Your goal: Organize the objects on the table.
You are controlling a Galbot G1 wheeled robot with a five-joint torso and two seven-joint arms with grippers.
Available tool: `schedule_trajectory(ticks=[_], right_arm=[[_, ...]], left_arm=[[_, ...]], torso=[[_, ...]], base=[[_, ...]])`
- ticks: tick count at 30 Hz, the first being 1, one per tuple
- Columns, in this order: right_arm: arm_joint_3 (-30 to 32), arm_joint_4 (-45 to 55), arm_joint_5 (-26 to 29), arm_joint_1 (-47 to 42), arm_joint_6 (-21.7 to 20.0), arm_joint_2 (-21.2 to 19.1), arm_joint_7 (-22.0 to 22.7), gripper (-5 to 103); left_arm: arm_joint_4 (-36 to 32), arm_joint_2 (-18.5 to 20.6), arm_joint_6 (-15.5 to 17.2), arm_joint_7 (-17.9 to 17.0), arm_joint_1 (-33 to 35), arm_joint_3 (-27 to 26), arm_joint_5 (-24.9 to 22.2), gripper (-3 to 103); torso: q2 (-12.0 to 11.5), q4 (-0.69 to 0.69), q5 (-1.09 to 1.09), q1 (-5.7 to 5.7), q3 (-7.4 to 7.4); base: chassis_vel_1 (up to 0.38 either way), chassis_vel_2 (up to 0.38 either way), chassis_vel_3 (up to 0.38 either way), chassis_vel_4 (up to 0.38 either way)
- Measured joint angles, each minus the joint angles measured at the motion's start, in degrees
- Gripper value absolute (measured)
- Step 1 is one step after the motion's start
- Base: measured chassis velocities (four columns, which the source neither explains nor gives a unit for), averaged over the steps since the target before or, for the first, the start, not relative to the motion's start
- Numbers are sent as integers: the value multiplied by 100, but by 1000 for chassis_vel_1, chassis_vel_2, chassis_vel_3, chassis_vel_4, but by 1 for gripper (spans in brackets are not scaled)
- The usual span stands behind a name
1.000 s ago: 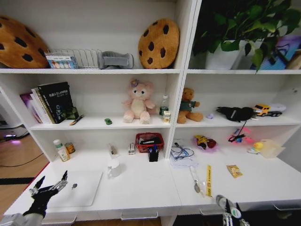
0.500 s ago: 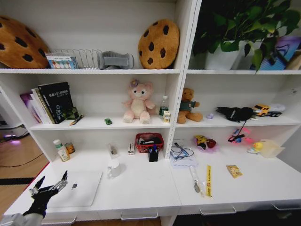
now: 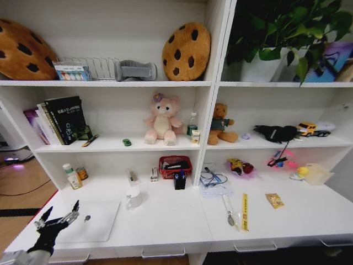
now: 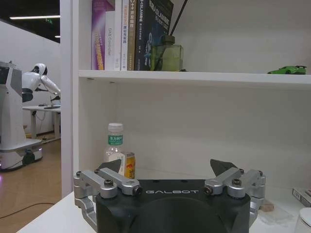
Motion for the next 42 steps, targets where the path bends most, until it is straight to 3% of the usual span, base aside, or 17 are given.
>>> schedule_trajectory(ticks=[6,11,12,14,15,18,19,22,24,30,38,42], right_arm=[[-101,-616,-39,636,-7,-193,-65,28],[-122,-761,-11,828,-86,-241,-116,47],[-122,-761,-11,828,-86,-241,-116,47],[-138,-772,-5,824,-93,-225,-146,58],[-138,-772,-5,824,-93,-225,-146,58],[-142,-611,-45,694,-104,-177,-148,74],[-142,-611,-45,694,-104,-177,-148,74],[-103,-2,-38,186,-196,-148,-85,91],[-83,256,-18,-75,-217,-140,-77,96],[24,1026,-12,-965,-201,-72,-28,100],[240,2799,-153,-2565,-2,381,207,100],[284,3459,-230,-2964,-25,457,335,100]], left_arm=[[0,0,0,0,0,0,0,100],[0,0,0,0,0,0,0,100],[0,0,0,0,0,0,0,100],[0,0,0,0,0,0,0,100],[0,0,0,0,0,0,0,100],[0,0,0,0,0,0,0,100],[0,0,0,0,0,0,0,100],[0,0,0,0,0,0,0,100],[0,0,0,0,0,0,0,100],[0,0,0,0,0,0,0,100],[0,0,0,0,0,0,0,100],[0,0,0,0,0,0,0,100]], torso=[[0,0,0,0,0],[0,0,0,0,0],[0,0,0,0,0],[0,0,0,0,0],[0,0,0,0,0],[0,0,1,0,-1],[0,0,1,0,-1],[0,0,0,0,-1],[0,1,0,0,-1],[1,-1,0,-2,-1],[1,-1,0,-2,-1],[1,0,0,-2,-1]], base=[[0,0,0,0],[0,0,0,0],[0,0,0,0],[0,0,0,0],[0,0,0,0],[0,0,0,0],[0,0,0,0],[0,0,0,0],[0,0,0,0],[0,0,0,0],[0,0,0,0],[0,0,0,0]])
